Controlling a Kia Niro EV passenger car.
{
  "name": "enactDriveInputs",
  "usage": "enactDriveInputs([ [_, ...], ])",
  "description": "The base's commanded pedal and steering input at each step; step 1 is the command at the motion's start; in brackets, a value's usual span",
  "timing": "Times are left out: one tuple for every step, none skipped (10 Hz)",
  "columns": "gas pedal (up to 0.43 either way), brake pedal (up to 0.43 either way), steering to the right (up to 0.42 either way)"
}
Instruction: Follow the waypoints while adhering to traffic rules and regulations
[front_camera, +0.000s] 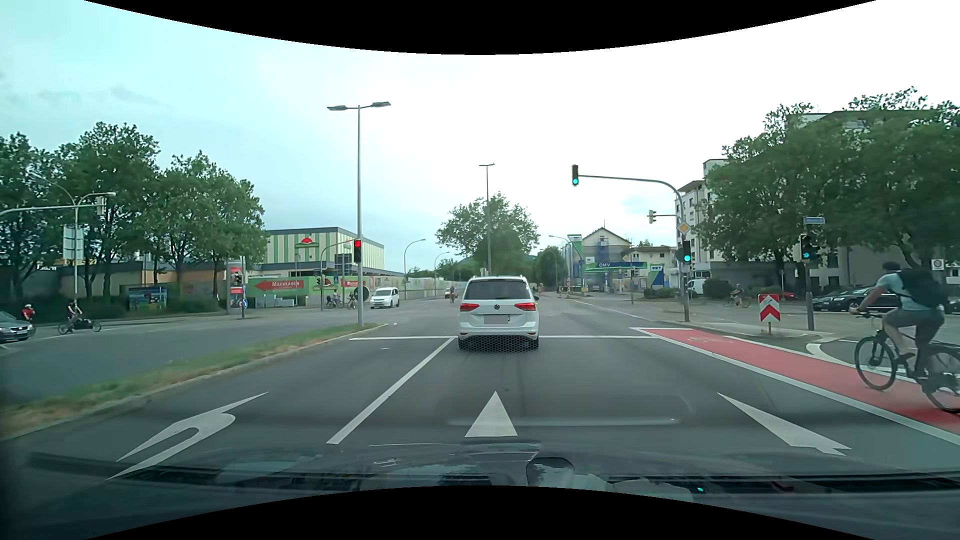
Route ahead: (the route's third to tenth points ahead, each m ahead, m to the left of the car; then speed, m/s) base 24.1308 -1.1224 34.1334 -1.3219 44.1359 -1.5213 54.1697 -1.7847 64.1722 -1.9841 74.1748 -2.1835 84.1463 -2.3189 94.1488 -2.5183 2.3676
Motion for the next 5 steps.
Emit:
enactDriveInputs([
  [0.000,0.000,0.005],
  [0.000,0.000,0.005],
  [0.000,0.000,0.005],
  [0.000,0.000,0.005],
  [0.000,0.000,0.005],
])
